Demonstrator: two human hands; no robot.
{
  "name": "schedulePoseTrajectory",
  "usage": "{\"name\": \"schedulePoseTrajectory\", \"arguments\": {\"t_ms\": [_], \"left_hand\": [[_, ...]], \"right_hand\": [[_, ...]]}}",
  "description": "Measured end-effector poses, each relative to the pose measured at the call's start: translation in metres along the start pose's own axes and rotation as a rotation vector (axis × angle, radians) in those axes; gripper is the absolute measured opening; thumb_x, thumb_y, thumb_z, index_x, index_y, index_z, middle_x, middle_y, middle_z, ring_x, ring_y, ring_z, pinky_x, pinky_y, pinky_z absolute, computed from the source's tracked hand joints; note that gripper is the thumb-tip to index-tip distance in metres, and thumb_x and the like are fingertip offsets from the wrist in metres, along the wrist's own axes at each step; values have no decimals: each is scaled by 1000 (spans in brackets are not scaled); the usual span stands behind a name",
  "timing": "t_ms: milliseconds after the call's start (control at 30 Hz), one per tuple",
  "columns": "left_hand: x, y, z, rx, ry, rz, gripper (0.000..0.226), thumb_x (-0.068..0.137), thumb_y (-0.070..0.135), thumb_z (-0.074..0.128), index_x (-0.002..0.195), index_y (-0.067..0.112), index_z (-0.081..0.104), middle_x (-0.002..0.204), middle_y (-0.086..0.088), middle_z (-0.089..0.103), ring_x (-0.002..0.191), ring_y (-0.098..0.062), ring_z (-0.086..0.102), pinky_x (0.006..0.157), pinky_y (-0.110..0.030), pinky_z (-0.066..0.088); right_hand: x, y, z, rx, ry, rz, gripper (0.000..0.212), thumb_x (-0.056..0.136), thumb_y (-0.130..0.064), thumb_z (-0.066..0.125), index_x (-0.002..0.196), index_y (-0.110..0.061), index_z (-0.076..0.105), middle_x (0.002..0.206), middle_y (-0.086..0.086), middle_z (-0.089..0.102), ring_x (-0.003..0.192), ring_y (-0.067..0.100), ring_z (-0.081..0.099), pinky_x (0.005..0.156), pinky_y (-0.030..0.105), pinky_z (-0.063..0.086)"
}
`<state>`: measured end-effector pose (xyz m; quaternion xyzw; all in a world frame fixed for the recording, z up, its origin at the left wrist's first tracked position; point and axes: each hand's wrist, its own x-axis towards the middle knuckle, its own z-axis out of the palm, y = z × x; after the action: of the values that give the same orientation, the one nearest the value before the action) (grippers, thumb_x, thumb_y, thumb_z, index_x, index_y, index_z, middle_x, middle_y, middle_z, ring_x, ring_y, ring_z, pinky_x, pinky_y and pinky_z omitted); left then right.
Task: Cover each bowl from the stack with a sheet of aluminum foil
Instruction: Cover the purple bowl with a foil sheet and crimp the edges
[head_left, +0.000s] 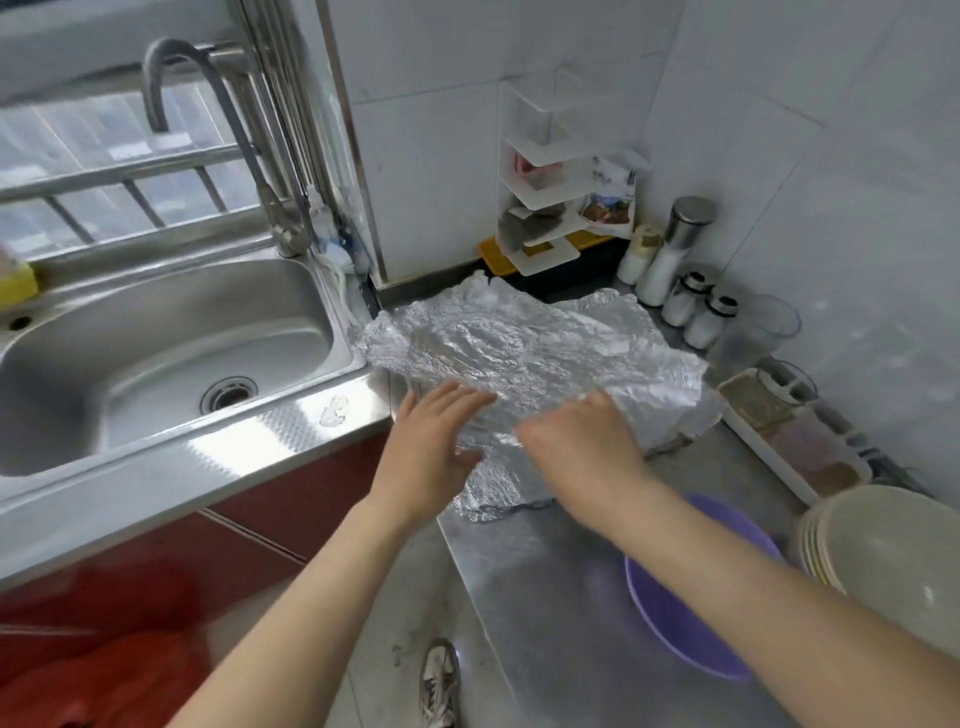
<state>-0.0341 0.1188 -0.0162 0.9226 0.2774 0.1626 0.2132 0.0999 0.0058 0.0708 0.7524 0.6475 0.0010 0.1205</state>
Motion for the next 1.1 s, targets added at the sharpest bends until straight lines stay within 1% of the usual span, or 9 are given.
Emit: {"name": "schedulePoseTrajectory", "arguments": {"t_ms": [133, 233, 333, 467, 533, 633, 800, 900, 1100], "left_hand": [[-8, -18, 10, -36, 40, 55, 39, 67, -3, 67, 98, 20, 75, 111, 3, 70, 122, -27, 55, 102, -56, 36], [-21, -45, 16, -122, 1, -47, 42, 64, -8, 56, 88, 17, 79, 107, 2, 73, 121, -31, 57, 104, -50, 40], [-33, -69, 15, -215, 20, -132, 48, 60, -2, 43, 85, 18, 79, 106, 7, 72, 126, -26, 53, 111, -55, 32], [-47, -104, 12, -455, 111, -235, 64, 59, -13, 42, 86, 32, 78, 103, 20, 69, 127, -18, 52, 112, -56, 32], [-48, -123, 9, -547, 141, -283, 82, 58, -24, 42, 84, 47, 75, 98, 30, 69, 127, -8, 51, 115, -48, 31], [-42, -132, 5, -663, 151, -371, 84, 58, -35, 38, 81, 37, 75, 96, 23, 71, 125, -6, 53, 115, -27, 31], [-29, -148, -2, -838, 122, -493, 48, 73, -24, 63, 79, 22, 75, 91, 22, 73, 116, 3, 58, 103, -17, 42], [-24, -146, -1, -894, 136, -510, 39, 74, -19, 66, 80, 19, 75, 90, 21, 73, 113, 2, 59, 101, -17, 43], [-31, -157, 9, -677, -34, -263, 45, 59, -3, 85, 90, 30, 77, 103, 18, 72, 122, -5, 56, 110, -42, 36]], "right_hand": [[1, -33, 25, 139, -9, -54, 29, 94, -30, 53, 122, -25, 49, 105, -3, 67, 105, 22, 60, 97, 42, 29], [0, -23, 31, 687, -188, -52, 60, 84, -66, 52, 137, -43, 40, 123, -14, 62, 118, 8, 53, 106, 39, 28], [6, 21, 47, 1046, -132, 108, 55, 86, -61, 52, 138, -47, 41, 137, -14, 53, 129, 4, 46, 112, 36, 33], [25, 75, 83, 430, -247, 106, 90, 93, -18, 58, 143, -58, -5, 161, -8, 8, 147, 19, 12, 115, 49, 22], [39, 83, 99, 256, -314, 61, 111, 87, -21, 66, 133, -62, -26, 160, -13, -11, 148, 19, 2, 113, 57, 21], [50, 82, 114, 108, -338, -74, 117, 82, -36, 71, 133, -56, -33, 154, -14, -26, 148, 18, -4, 116, 52, 18], [68, 62, 127, 156, -254, -138, 99, 87, -7, 56, 142, -52, -14, 160, -9, -13, 148, 19, -3, 116, 45, 11], [70, 62, 141, 177, -40, -206, 102, 74, 20, 58, 147, -42, 24, 156, -6, 26, 141, 24, 29, 104, 46, 30], [55, 94, 161, 211, 107, -296, 71, 76, 8, 71, 132, -32, 54, 133, -9, 58, 123, 18, 48, 86, 38, 45]]}}
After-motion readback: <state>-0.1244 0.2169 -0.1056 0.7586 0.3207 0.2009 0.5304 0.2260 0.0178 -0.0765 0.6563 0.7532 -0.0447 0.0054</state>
